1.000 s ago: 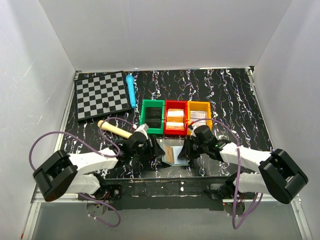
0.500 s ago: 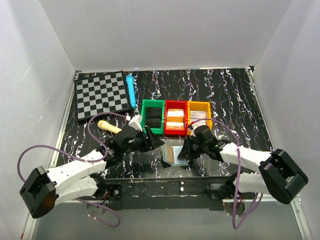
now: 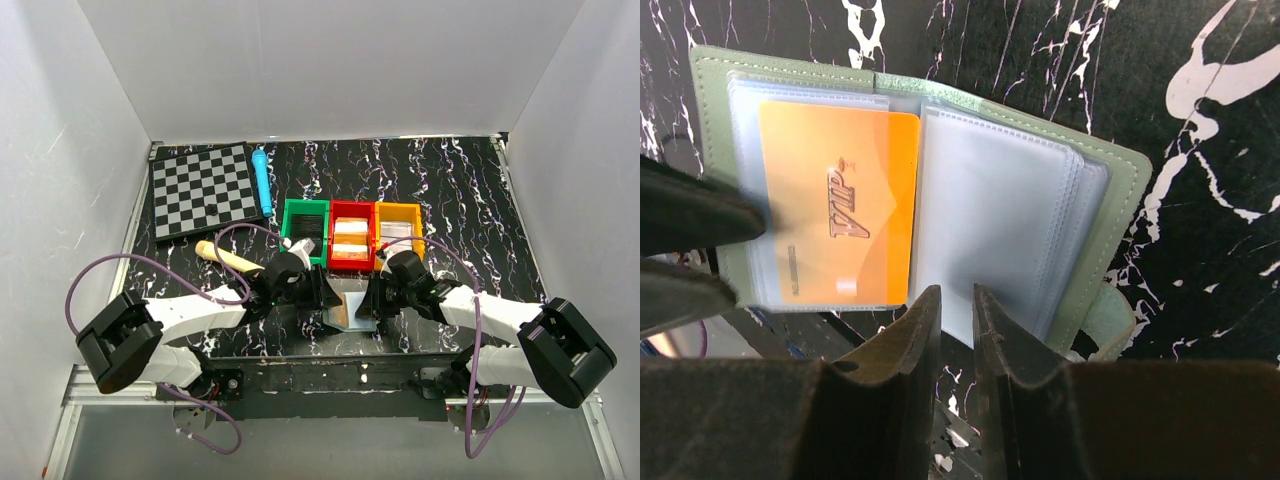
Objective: Take the credit cards out of the card holder
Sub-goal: Remove the credit card from the card holder.
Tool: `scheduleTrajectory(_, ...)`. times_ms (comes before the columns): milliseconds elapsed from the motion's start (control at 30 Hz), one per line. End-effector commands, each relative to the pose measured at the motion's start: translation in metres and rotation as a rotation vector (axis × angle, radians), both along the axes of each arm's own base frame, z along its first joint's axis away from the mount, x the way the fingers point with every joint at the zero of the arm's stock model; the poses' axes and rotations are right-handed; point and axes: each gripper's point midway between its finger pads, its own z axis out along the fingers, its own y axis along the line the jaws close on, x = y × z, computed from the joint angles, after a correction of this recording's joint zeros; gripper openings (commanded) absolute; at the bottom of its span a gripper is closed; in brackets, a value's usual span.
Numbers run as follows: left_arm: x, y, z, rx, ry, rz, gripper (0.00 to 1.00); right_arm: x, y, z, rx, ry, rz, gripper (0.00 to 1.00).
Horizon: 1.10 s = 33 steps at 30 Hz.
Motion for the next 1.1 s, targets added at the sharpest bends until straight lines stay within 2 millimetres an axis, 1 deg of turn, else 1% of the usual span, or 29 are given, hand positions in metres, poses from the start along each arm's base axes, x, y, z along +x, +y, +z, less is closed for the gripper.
scheduleTrajectory(0, -0.003, 0.013, -0.022, 0.056, 0.020, 0.027, 0.34, -0.001, -0.007, -0.004, -0.037, 0.007, -0.013, 0.27)
scheduleTrajectory(267, -0.008, 0.036, -0.067, 0.175, 0.091, 0.090, 0.34, 0.000, -0.007, 0.005, -0.023, -0.007, -0.016, 0.29)
scheduleTrajectory(467, -0.012, 0.046, -0.082, 0.210, 0.111, 0.113, 0.34, 0.001, -0.004, 0.014, -0.007, -0.018, -0.014, 0.33)
scheduleTrajectory(600, -0.013, 0.049, -0.087, 0.213, 0.118, 0.118, 0.34, 0.004, -0.001, 0.027, 0.021, -0.037, -0.018, 0.35)
scheduleTrajectory(733, -0.012, 0.050, -0.088, 0.217, 0.121, 0.123, 0.35, 0.010, 0.008, 0.056, 0.083, -0.083, -0.020, 0.35)
scheduleTrajectory(867, -0.013, 0.051, -0.089, 0.219, 0.123, 0.125, 0.36, 0.012, 0.020, 0.077, 0.117, -0.099, 0.002, 0.36)
scheduleTrajectory(967, -0.014, 0.052, -0.091, 0.222, 0.129, 0.124, 0.43, 0.015, 0.028, 0.078, 0.118, -0.091, 0.014, 0.36)
scheduleTrajectory(1033, -0.015, 0.053, -0.092, 0.227, 0.133, 0.123, 0.45, 0.018, 0.031, 0.072, 0.103, -0.073, 0.014, 0.36)
scheduleTrajectory(1067, -0.016, 0.053, -0.091, 0.226, 0.132, 0.121, 0.45, 0.018, 0.031, 0.064, 0.084, -0.056, 0.011, 0.35)
